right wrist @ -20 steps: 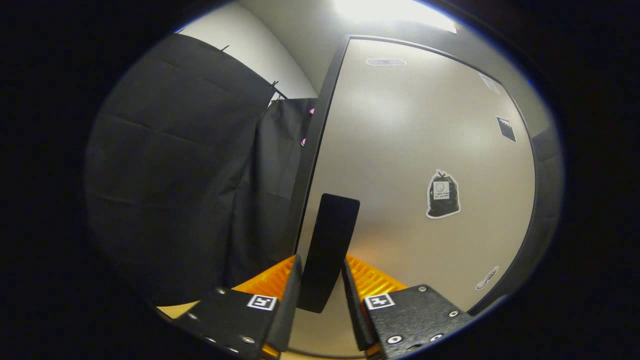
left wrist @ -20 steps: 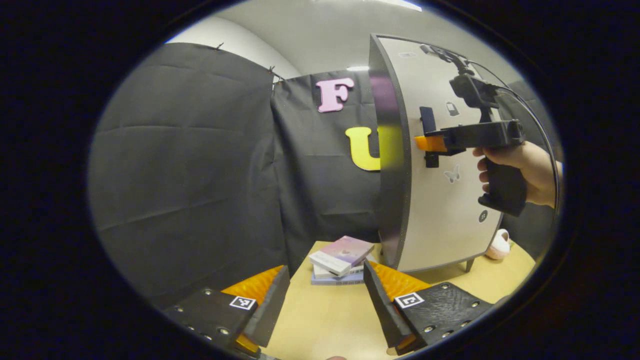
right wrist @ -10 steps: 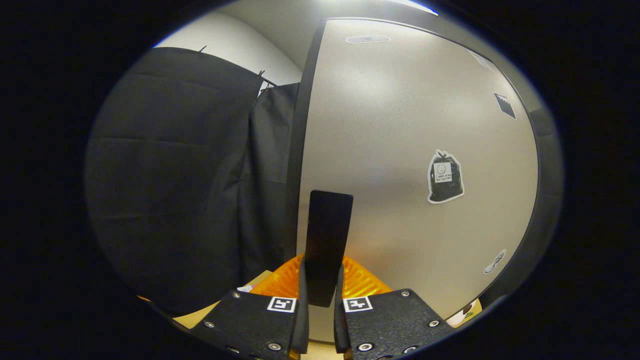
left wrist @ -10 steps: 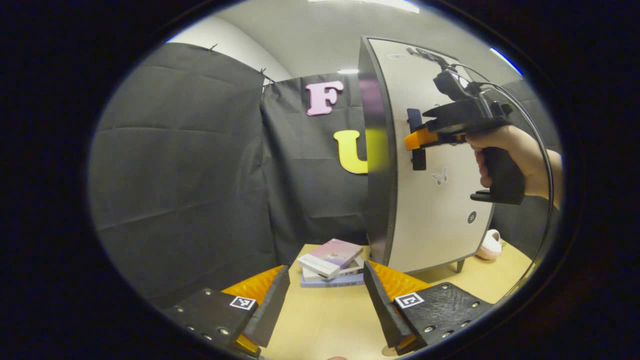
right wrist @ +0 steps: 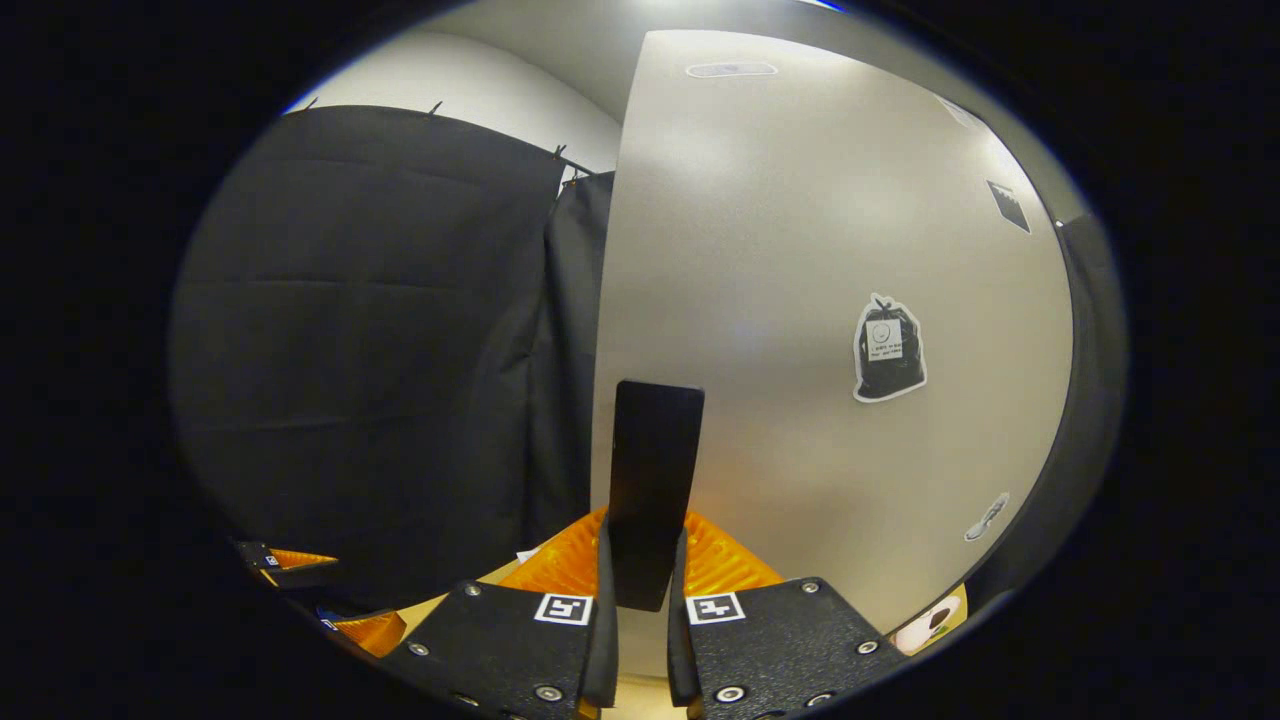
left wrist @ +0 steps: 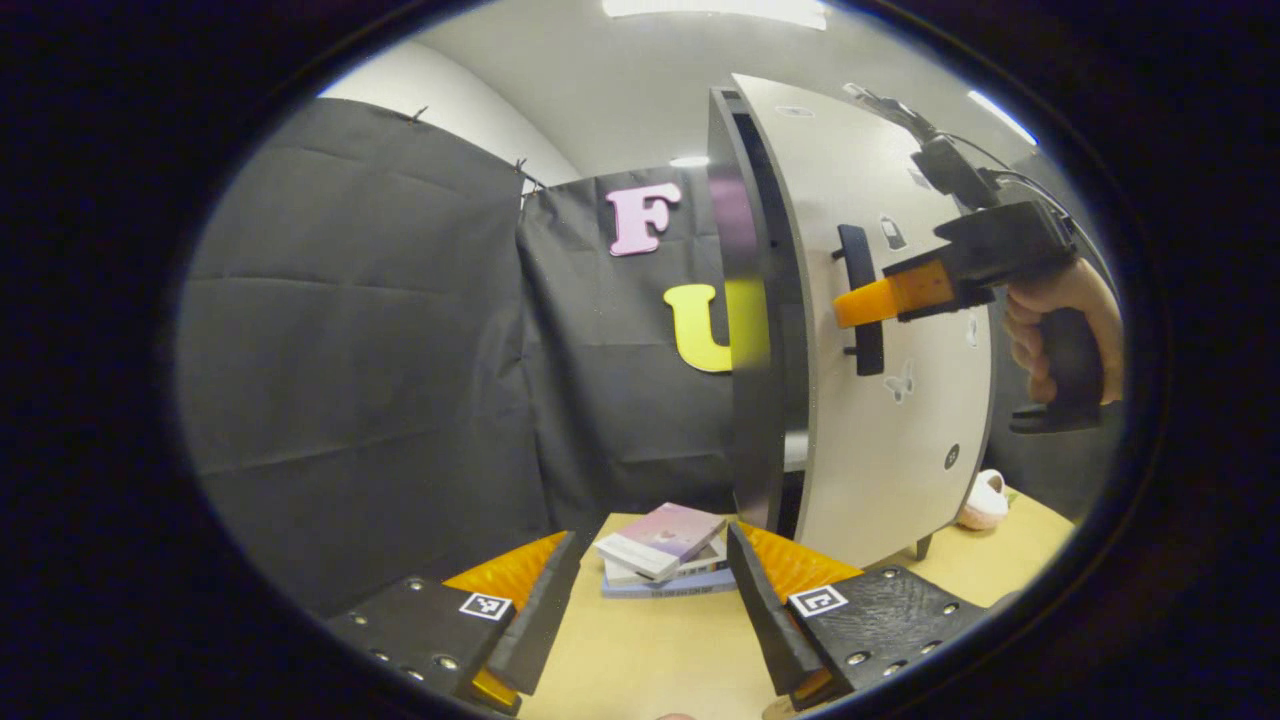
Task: Open the cabinet door with the right hand, grasp the bottle in the cabinet with the left hand and place it on the coaster, then close the cabinet door with the right hand.
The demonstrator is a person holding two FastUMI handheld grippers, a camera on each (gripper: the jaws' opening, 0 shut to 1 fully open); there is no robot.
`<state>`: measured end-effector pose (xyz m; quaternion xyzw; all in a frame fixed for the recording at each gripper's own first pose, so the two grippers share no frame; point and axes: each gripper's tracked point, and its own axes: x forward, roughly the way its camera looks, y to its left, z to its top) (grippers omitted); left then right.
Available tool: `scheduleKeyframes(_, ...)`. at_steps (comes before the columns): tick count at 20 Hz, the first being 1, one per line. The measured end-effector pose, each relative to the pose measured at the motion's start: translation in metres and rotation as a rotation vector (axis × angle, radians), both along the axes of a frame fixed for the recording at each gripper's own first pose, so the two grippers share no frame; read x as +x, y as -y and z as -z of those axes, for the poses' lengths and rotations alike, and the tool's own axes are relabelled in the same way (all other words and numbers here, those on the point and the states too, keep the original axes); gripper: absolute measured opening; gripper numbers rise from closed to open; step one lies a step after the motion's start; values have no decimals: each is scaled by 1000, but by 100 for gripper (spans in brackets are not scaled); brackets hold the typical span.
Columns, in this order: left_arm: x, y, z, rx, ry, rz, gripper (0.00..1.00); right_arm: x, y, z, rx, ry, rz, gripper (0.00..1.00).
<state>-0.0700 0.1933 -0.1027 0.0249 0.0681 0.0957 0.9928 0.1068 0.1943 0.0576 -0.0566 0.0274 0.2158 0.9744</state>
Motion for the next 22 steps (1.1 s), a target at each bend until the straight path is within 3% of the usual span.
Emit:
scheduleKeyframes(9, -22, 15, -20, 47, -31, -84, 84, -14, 12, 6, -15, -42, -207, 20)
scheduleKeyframes(10, -24, 19, -28, 56, -22, -89, 88, -15, 13, 7, -13, -45, -224, 20)
scheduleKeyframes(14, -65, 57, -48, 89, -4, -76, 84, -18, 19, 9, -13, -58, -292, 20)
scheduleKeyframes(22, -82, 109, -53, 66, -23, -78, 84, -41, 39, 7, 6, -76, -412, 20)
